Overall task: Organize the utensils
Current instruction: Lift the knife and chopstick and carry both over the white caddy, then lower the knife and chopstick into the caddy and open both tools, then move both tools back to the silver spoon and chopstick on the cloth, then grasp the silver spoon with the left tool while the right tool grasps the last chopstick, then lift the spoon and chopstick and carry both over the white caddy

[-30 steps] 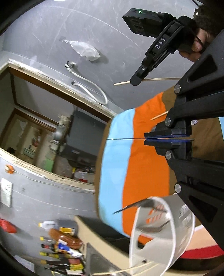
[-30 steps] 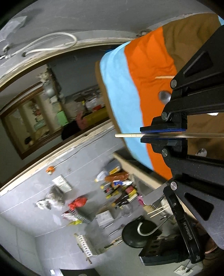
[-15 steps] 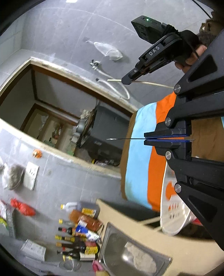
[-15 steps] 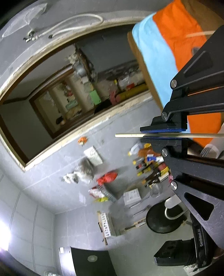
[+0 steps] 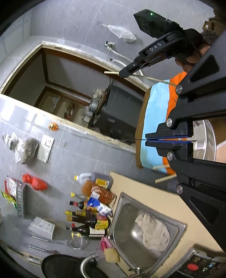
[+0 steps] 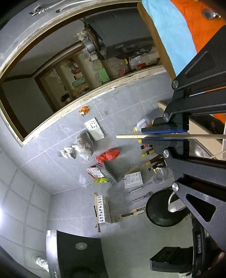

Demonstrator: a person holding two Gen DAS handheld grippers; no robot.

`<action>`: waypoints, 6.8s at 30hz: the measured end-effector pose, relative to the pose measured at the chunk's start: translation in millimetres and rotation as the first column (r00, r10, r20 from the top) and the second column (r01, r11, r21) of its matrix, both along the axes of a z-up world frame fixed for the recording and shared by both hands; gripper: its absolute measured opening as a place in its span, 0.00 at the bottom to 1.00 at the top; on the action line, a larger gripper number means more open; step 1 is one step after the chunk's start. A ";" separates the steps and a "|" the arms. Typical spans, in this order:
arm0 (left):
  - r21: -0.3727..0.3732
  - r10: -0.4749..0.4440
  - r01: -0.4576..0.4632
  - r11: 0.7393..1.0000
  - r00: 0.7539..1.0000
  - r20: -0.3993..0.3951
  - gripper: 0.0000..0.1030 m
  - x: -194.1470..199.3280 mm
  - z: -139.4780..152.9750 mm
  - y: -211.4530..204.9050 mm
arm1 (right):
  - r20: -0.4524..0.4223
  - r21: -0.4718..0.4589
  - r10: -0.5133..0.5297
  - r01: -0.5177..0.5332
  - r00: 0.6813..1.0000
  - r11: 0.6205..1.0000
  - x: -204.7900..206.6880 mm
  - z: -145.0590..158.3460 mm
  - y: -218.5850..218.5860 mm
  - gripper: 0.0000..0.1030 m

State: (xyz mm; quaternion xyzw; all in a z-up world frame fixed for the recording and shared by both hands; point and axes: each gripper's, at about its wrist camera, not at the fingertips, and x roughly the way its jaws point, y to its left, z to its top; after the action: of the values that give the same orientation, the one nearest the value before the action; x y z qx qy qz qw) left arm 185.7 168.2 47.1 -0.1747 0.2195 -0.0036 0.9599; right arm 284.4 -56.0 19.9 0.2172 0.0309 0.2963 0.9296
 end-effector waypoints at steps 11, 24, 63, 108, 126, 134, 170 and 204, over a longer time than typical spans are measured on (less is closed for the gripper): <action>0.029 0.040 -0.037 0.999 0.996 -0.075 0.02 13.8 -45.2 12.8 | -0.045 -0.072 -0.058 0.055 0.997 0.996 12.8 -38.4 26.1 0.04; 0.084 0.029 -0.019 0.996 0.993 -0.112 0.02 23.5 -64.7 -9.8 | -0.044 -0.107 -0.071 0.066 0.996 0.992 18.0 -51.9 20.2 0.04; -0.035 0.019 -0.021 0.999 0.998 -0.065 0.56 20.6 -44.1 -31.2 | -0.122 -0.178 -0.064 0.041 0.991 0.983 -20.8 -19.8 -63.8 0.60; 0.209 -0.187 0.230 0.951 0.960 -0.207 0.99 96.9 -120.1 -289.4 | -0.364 -0.425 -0.366 0.197 0.857 0.884 8.7 -101.1 -313.9 0.96; -0.123 -0.340 0.320 0.940 0.826 -0.449 0.41 180.7 -202.4 -278.6 | -0.620 -0.408 -0.198 -0.097 0.759 0.908 84.4 -209.3 -279.4 0.52; -0.240 -0.421 0.347 0.907 0.789 -0.447 0.28 202.6 -214.1 -279.7 | -0.652 -0.388 -0.127 -0.185 0.747 0.903 91.7 -224.4 -259.6 0.27; -0.308 -0.349 0.218 0.926 0.806 -0.479 0.04 172.6 -212.7 -234.6 | -0.772 -0.482 -0.244 -0.290 0.587 0.827 127.8 -222.8 -214.6 0.23; -0.179 -0.352 0.328 0.927 0.928 -0.120 0.03 63.7 -52.1 -152.1 | -0.405 -0.144 -0.055 -0.004 0.913 0.990 1.6 -57.9 -176.1 0.05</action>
State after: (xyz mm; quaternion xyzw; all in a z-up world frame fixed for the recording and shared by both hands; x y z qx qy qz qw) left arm 249.4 16.1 -5.0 -0.2079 0.3172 -0.1743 0.9087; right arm 286.0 -232.1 -38.0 0.2081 0.2423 0.2291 0.9195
